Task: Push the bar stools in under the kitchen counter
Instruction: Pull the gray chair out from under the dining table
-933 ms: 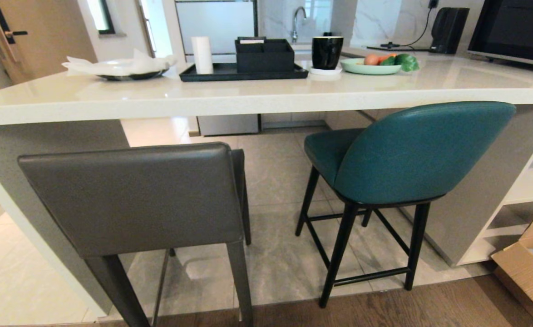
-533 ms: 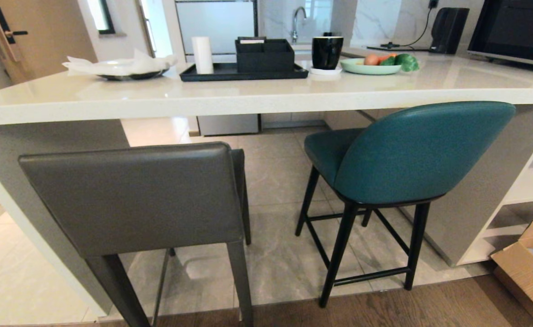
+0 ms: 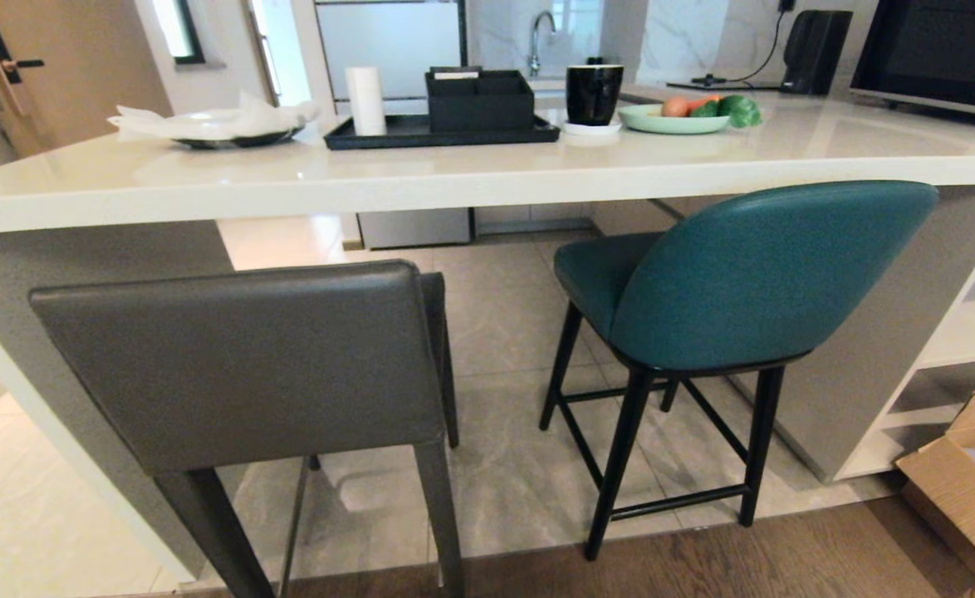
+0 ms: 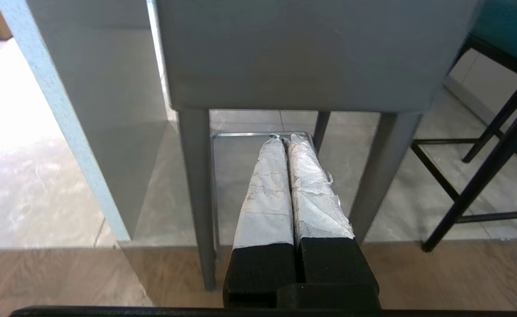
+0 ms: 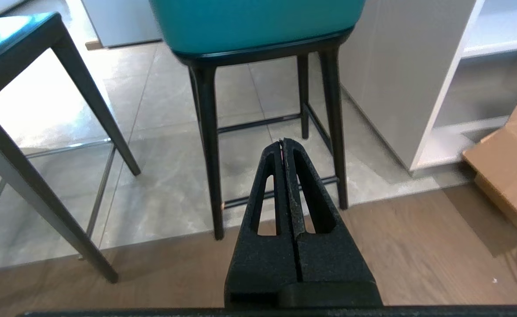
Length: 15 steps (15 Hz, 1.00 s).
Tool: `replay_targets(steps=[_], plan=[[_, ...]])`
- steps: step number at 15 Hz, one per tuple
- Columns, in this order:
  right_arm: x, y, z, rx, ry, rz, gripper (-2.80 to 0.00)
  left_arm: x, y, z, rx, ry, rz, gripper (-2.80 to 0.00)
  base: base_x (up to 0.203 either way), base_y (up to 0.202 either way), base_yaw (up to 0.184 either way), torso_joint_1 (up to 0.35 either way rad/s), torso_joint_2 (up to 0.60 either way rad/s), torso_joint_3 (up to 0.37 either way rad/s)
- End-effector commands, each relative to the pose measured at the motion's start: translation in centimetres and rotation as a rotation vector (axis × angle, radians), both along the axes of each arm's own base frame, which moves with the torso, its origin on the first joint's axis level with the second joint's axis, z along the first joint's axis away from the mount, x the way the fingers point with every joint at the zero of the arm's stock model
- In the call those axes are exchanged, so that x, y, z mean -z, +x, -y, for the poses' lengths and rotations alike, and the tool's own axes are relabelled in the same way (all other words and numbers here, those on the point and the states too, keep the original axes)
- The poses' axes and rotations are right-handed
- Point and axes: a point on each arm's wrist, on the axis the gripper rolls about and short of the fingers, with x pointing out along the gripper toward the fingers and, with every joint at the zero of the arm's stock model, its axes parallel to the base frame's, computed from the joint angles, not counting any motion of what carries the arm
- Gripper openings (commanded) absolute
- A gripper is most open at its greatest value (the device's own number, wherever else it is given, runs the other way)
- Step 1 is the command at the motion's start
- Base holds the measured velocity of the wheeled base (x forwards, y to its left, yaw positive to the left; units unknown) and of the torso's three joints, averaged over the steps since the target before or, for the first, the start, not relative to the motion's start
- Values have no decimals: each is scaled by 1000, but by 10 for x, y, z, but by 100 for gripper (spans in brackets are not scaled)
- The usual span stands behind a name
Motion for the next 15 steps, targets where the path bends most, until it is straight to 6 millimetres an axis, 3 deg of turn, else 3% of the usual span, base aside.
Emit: replay_targets(steps=[1, 15], plan=[[0, 0, 0, -1, 0, 0, -280, 0, 0, 0, -1, -1, 0, -280, 1, 176, 1, 0, 4, 5], [0, 0, 0, 0, 0, 0, -280, 0, 0, 0, -1, -1, 0, -280, 0, 196, -2, 1, 4, 2]])
